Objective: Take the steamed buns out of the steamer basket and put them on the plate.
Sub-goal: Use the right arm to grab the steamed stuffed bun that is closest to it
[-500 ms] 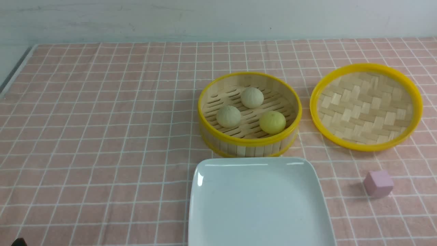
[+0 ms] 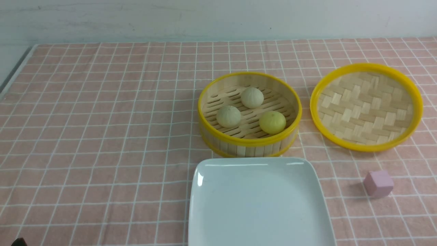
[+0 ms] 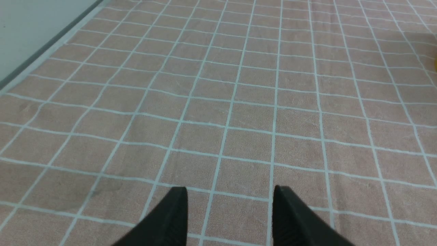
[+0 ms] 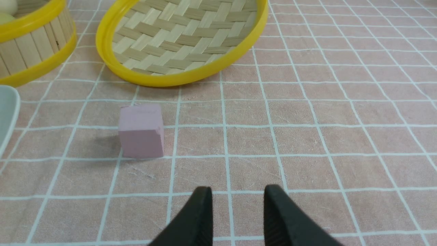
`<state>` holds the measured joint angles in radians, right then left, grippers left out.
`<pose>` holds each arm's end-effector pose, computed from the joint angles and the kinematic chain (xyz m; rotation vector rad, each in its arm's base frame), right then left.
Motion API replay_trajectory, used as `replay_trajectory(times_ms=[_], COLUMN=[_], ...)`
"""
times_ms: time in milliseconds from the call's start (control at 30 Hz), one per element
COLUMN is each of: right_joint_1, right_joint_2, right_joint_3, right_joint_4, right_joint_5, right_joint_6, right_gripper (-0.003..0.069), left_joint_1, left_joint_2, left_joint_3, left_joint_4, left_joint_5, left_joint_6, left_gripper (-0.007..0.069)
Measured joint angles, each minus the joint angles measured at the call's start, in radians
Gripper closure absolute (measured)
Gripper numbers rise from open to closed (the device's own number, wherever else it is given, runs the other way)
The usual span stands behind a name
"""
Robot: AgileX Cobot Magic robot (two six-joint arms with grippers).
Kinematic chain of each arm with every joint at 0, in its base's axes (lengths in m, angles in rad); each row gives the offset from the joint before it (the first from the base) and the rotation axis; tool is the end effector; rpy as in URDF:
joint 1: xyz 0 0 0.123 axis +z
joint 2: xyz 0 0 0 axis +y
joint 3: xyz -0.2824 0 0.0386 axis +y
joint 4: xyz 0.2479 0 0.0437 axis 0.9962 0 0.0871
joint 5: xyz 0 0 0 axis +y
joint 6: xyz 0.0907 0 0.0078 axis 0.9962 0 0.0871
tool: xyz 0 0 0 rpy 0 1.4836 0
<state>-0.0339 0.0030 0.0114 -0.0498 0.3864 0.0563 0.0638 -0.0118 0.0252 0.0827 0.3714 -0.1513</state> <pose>0.0527 -0.0035 0.1744 0.0544 1.8833 -0.0339 0.0523 0.0061 0.1719 -0.1494 1.8612 0.0208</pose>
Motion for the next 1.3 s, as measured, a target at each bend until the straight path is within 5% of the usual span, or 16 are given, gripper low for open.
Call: replay_trajectory(times_ms=[900, 1300], right_joint_1=[0.000, 0.000], right_joint_2=[0.000, 0.000], right_joint_3=[-0.009, -0.572], right_joint_4=[0.000, 0.013], right_joint_5=[-0.013, 0.137], right_joint_6=[0.001, 0.001], right_gripper=[0.0419, 0.0418], left_joint_1=[0.000, 0.000], left_joint_2=[0.000, 0.000], left_joint_3=[0.000, 0.000], left_joint_4=[0.000, 0.000], left_joint_5=[0.000, 0.000], left_joint_6=[0.000, 0.000], left_gripper=[0.0259, 0.0259])
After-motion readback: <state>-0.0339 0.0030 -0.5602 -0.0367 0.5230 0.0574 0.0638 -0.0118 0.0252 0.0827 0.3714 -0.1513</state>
